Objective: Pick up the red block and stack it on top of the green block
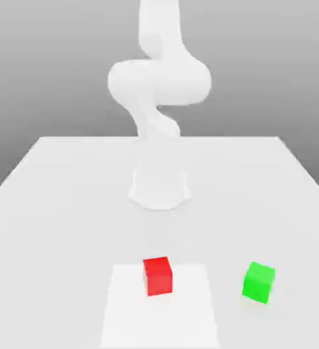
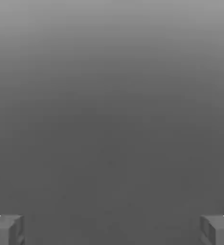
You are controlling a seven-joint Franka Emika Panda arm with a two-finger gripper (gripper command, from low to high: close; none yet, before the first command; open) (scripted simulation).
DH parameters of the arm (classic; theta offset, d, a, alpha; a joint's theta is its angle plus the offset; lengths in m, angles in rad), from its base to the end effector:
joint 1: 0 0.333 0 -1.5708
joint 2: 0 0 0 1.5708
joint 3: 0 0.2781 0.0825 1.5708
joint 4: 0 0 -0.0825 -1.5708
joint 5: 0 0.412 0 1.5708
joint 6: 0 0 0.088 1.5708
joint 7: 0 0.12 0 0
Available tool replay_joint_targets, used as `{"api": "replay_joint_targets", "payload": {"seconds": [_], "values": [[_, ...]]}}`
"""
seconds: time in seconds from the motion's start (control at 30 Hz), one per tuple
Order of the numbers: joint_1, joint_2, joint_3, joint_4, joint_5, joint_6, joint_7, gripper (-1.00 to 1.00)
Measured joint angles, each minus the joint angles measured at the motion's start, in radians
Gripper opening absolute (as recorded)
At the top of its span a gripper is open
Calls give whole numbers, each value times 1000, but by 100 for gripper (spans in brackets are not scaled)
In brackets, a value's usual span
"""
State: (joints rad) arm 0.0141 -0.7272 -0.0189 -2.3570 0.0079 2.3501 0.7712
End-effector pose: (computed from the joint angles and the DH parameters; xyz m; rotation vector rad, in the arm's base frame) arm 0.4382 -0.0034 0.6215 -2.4991 1.0264 -0.9322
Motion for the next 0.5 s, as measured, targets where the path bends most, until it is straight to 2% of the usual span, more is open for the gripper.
{"api": "replay_joint_targets", "payload": {"seconds": [0.5], "values": [[56,546,-58,-397,22,363,-185,0]]}}
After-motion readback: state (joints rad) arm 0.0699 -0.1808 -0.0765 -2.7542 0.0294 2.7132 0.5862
